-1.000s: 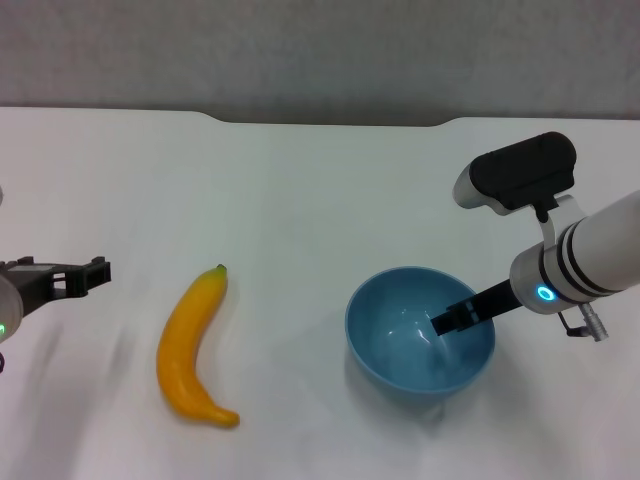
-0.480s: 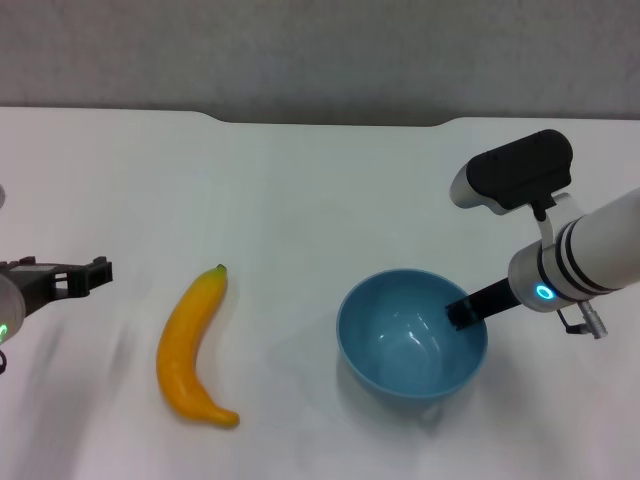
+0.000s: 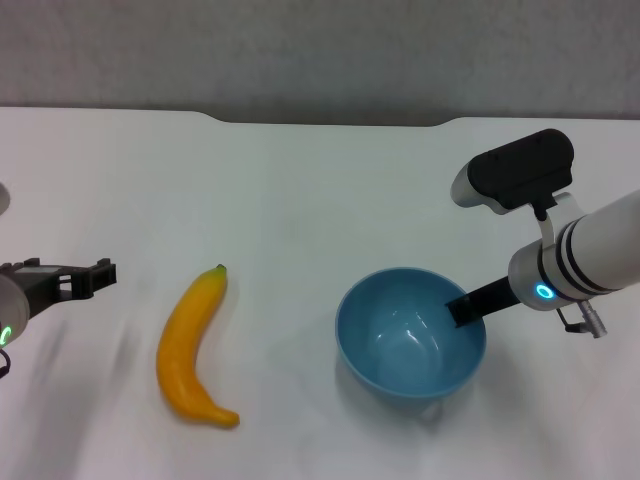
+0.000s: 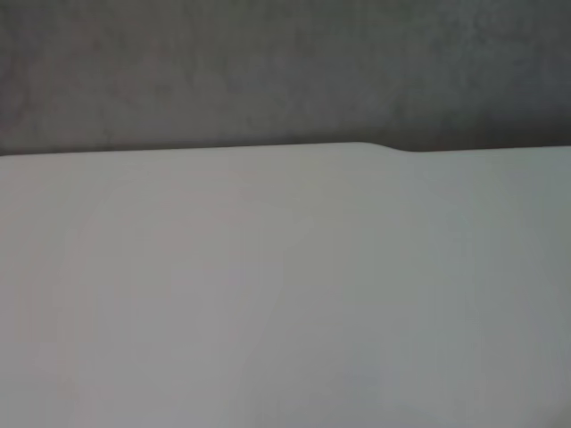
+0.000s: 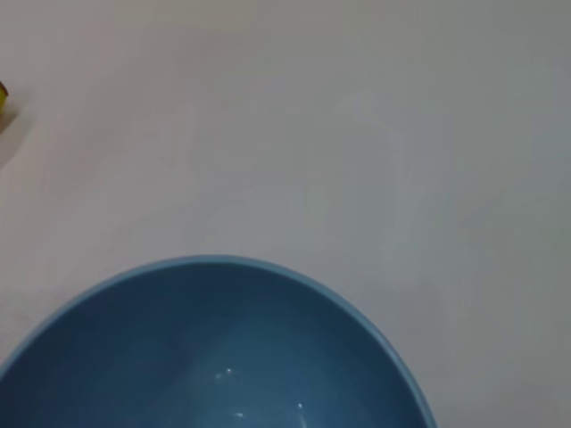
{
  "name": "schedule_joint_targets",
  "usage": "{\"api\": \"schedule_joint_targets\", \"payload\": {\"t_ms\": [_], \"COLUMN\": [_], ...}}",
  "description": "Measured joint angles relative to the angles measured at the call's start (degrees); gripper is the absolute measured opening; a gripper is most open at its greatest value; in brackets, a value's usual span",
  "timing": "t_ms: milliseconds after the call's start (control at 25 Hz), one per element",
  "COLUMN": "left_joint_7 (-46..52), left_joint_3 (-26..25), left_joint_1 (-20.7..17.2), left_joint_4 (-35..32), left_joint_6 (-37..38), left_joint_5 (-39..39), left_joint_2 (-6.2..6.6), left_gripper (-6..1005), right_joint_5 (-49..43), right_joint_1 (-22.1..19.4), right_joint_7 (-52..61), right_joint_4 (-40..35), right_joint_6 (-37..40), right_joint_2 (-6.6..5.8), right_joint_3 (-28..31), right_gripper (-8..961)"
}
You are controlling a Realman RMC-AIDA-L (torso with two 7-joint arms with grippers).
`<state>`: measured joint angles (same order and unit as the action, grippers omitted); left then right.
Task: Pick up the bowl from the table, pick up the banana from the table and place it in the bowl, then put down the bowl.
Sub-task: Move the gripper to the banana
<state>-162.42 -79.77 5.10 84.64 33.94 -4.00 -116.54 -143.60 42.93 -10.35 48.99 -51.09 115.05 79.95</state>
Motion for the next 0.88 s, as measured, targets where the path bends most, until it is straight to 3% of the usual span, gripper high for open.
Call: {"api": "schedule_joint_targets", "payload": {"t_ms": [360, 880], "left_joint_7": [0.27, 0.70], "left_joint_3": [0.48, 4.82], "left_joint_1": [-2.74, -0.95], "left_joint_4": [0.28, -1.26], "left_joint_6": [-5.23, -6.85], "left_joint_5": [-0.35, -3.17], "left_joint_2": [0.00, -0.08], "left_gripper": [891, 891], "right_joint_5": [0.00, -0.43], "right_joint_1": [-2.70, -6.23], "right_joint_7": [-0.05, -0.06], "right_joint_4": [4.88, 11.33], "right_joint_6": [2.14, 3.33], "right_joint_2": [0.06, -0.15], "right_joint_3": [-0.49, 0.12], "right_gripper": [55, 37]}}
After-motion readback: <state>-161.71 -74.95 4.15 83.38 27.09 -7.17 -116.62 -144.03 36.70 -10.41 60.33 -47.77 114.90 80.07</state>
